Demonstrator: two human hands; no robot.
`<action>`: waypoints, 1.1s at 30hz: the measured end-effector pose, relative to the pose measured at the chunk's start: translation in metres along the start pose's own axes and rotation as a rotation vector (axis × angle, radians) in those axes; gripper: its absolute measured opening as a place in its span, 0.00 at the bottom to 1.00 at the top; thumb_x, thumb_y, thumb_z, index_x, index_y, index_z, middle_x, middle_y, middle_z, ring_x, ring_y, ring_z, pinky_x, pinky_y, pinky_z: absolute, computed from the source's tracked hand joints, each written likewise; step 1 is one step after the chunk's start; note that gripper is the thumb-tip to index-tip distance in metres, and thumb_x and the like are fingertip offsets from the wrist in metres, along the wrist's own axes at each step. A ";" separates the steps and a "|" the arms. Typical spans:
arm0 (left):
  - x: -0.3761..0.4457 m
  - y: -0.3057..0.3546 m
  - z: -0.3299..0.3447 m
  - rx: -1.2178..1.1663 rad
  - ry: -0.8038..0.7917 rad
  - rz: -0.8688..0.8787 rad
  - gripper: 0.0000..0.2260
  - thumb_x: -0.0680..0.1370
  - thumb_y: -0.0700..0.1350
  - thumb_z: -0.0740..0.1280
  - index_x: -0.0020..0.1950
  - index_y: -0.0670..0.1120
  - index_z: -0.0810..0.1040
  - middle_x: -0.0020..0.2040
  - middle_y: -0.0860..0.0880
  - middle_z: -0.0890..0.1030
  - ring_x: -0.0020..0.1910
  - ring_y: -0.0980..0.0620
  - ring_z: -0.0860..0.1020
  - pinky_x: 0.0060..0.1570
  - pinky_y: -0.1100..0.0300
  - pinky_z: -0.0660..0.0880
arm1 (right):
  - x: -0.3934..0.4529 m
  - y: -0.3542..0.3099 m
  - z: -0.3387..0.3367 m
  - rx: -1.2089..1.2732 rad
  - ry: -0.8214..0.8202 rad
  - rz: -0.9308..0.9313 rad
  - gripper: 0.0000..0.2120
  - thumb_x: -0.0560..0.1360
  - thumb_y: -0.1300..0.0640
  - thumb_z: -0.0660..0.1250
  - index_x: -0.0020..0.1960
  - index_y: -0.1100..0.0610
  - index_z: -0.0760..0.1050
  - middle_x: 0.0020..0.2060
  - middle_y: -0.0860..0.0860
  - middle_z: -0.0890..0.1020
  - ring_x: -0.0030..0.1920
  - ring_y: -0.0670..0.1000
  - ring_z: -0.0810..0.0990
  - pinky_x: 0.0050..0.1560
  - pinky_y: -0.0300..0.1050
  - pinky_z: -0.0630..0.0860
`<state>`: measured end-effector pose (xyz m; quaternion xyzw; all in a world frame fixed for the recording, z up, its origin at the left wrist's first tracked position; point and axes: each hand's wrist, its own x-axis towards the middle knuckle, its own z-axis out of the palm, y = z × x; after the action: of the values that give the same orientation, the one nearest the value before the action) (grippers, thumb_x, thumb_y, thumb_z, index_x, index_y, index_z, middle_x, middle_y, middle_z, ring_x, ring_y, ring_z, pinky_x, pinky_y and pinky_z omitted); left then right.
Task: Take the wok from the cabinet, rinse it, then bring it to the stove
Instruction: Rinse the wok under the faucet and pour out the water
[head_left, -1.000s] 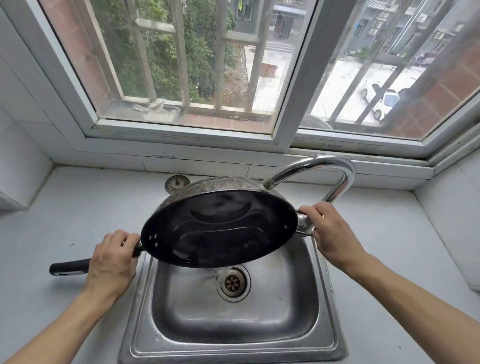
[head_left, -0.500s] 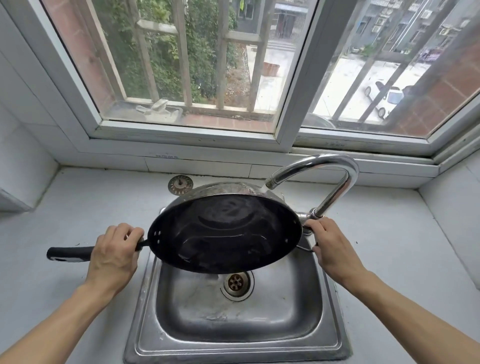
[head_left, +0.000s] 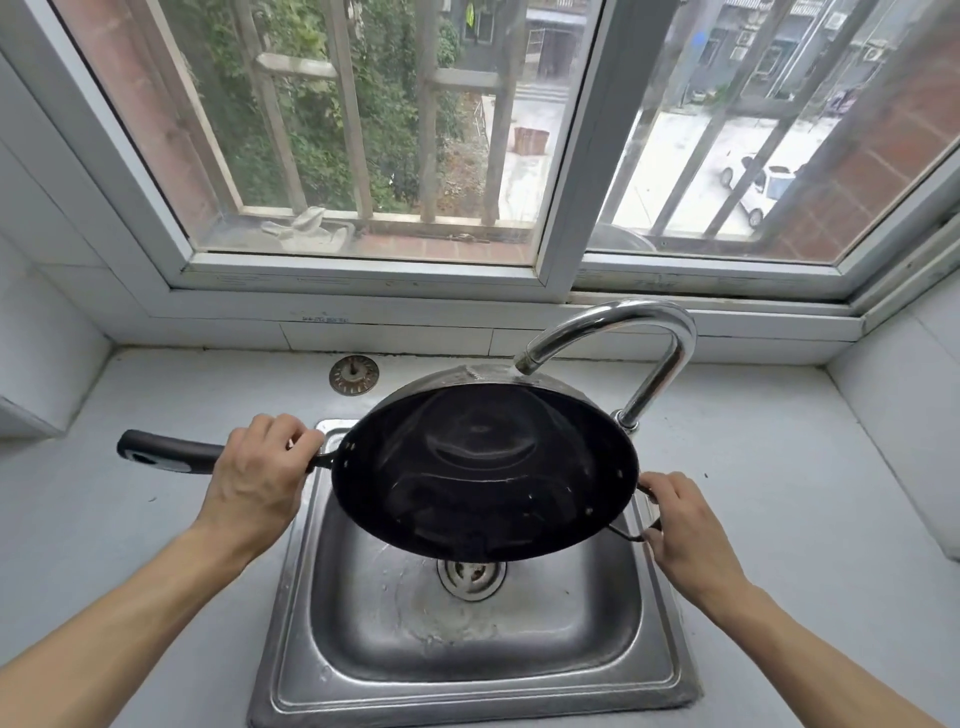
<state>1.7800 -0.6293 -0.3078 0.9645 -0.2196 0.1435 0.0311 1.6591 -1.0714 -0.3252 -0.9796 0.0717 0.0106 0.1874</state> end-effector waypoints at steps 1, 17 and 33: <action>0.001 0.001 -0.001 0.002 0.000 0.007 0.11 0.67 0.31 0.72 0.46 0.42 0.78 0.41 0.44 0.75 0.38 0.42 0.71 0.33 0.50 0.66 | -0.001 0.001 0.000 0.005 -0.001 0.004 0.30 0.64 0.75 0.71 0.62 0.56 0.72 0.49 0.50 0.72 0.51 0.54 0.75 0.50 0.49 0.78; -0.033 -0.013 -0.007 -0.027 -0.001 0.057 0.18 0.63 0.34 0.78 0.50 0.43 0.78 0.44 0.44 0.78 0.39 0.41 0.73 0.33 0.49 0.68 | 0.002 0.002 -0.022 0.033 -0.140 -0.096 0.30 0.67 0.72 0.69 0.65 0.52 0.70 0.53 0.47 0.71 0.57 0.49 0.71 0.59 0.35 0.67; -0.048 -0.029 -0.023 -0.025 -0.058 0.096 0.19 0.62 0.37 0.79 0.48 0.44 0.76 0.43 0.47 0.79 0.39 0.42 0.74 0.34 0.50 0.72 | 0.013 -0.016 -0.038 0.049 -0.252 -0.107 0.33 0.70 0.69 0.65 0.70 0.47 0.66 0.59 0.44 0.67 0.55 0.48 0.71 0.61 0.45 0.71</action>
<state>1.7451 -0.5807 -0.2999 0.9562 -0.2680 0.1141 0.0300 1.6744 -1.0728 -0.2849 -0.9681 -0.0044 0.1220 0.2189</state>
